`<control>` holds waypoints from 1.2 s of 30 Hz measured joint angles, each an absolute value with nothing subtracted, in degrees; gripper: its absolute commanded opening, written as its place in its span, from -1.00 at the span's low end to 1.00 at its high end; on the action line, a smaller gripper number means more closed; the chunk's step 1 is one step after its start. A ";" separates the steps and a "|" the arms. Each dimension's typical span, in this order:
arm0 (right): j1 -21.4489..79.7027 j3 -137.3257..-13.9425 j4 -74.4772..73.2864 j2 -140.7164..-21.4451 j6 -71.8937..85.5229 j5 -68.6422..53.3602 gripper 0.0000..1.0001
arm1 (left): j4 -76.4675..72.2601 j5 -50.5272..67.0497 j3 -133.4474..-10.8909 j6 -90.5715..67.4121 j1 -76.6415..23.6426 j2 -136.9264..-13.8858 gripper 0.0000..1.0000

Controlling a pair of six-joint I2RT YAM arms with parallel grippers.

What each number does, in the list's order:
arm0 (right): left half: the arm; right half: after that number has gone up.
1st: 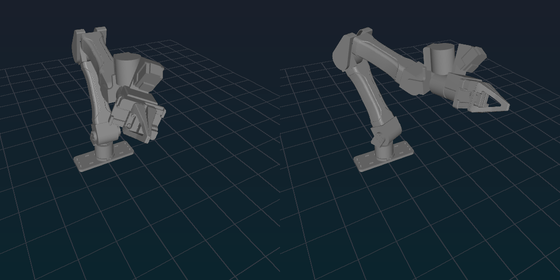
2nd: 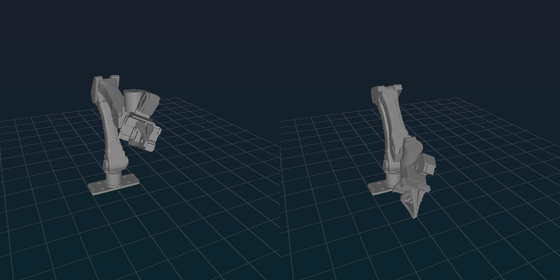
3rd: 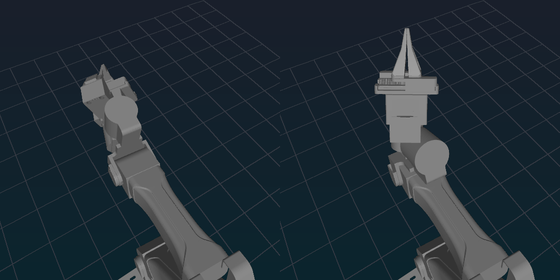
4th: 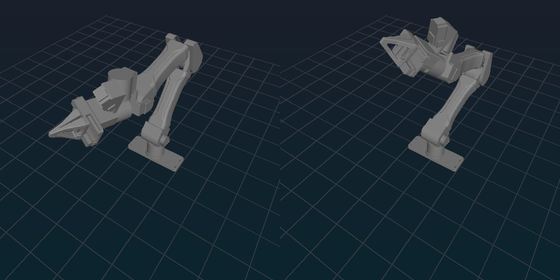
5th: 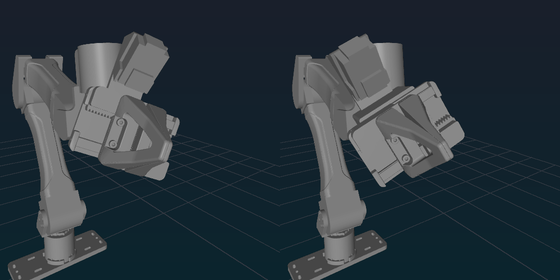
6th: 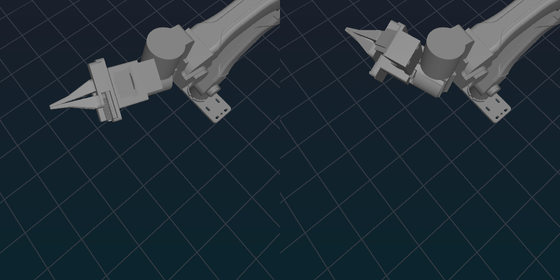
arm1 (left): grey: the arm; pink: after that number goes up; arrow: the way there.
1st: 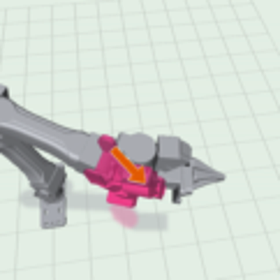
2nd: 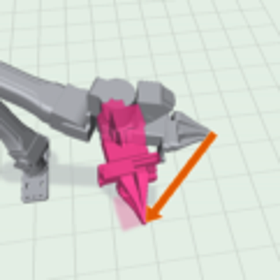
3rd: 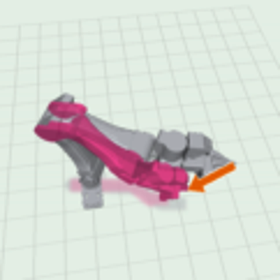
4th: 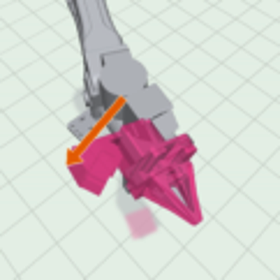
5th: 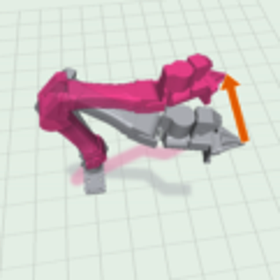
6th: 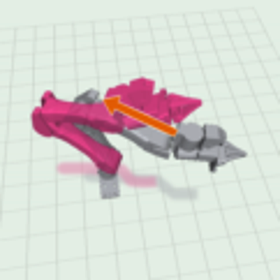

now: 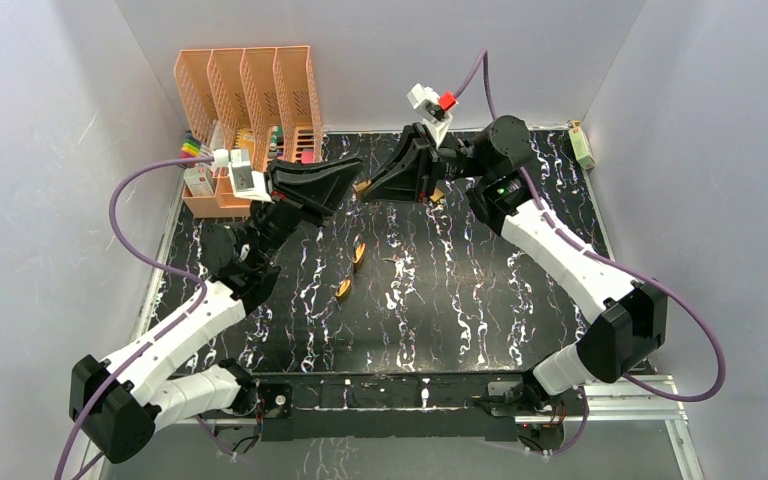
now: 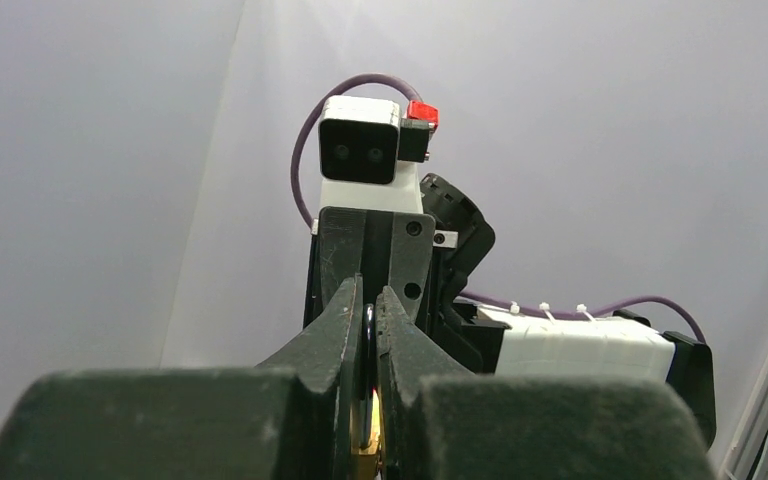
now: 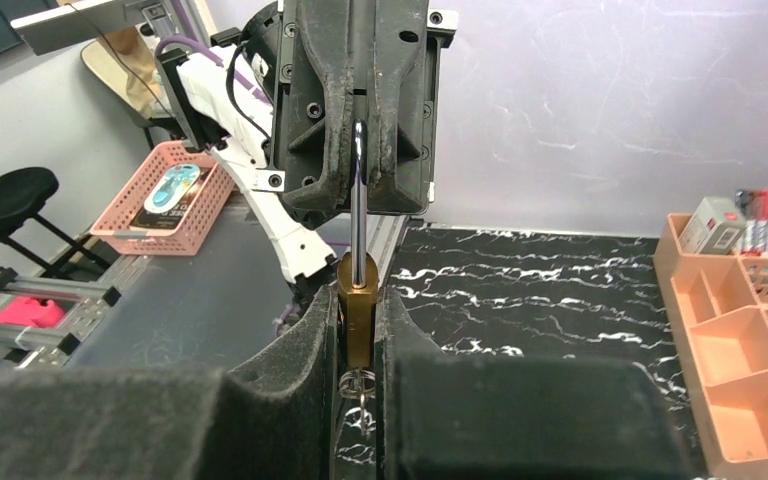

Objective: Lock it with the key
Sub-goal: Lock the lock.

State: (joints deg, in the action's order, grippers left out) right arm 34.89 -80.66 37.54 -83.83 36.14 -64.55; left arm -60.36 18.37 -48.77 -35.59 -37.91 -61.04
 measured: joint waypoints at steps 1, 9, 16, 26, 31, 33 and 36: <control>34.94 -80.66 36.51 -83.83 35.88 -64.77 -1.00 | -60.88 17.93 -47.83 -35.59 -37.98 -60.71 -1.00; 35.68 -82.35 26.30 -83.83 32.77 -65.32 -1.00 | -57.19 15.75 -44.25 -33.63 -38.22 -56.01 -1.00; 35.44 -83.94 20.45 -81.06 29.98 -63.66 0.02 | -45.76 19.27 -50.57 -27.24 -39.20 -54.50 -1.00; 33.78 -83.77 22.94 -69.67 24.82 -44.31 0.73 | -25.28 36.67 -52.51 -24.53 -38.17 -66.89 -1.00; 33.82 -79.13 23.31 -65.43 22.81 -41.60 0.68 | -22.13 40.18 -54.72 -24.45 -35.05 -68.38 -1.00; 33.82 -75.09 22.85 -63.88 22.04 -40.62 0.66 | -22.28 41.06 -56.71 -24.43 -34.33 -68.38 -1.00; 33.82 -70.15 20.56 -63.00 20.73 -39.79 0.65 | -22.68 42.13 -59.57 -24.40 -33.10 -68.03 -1.00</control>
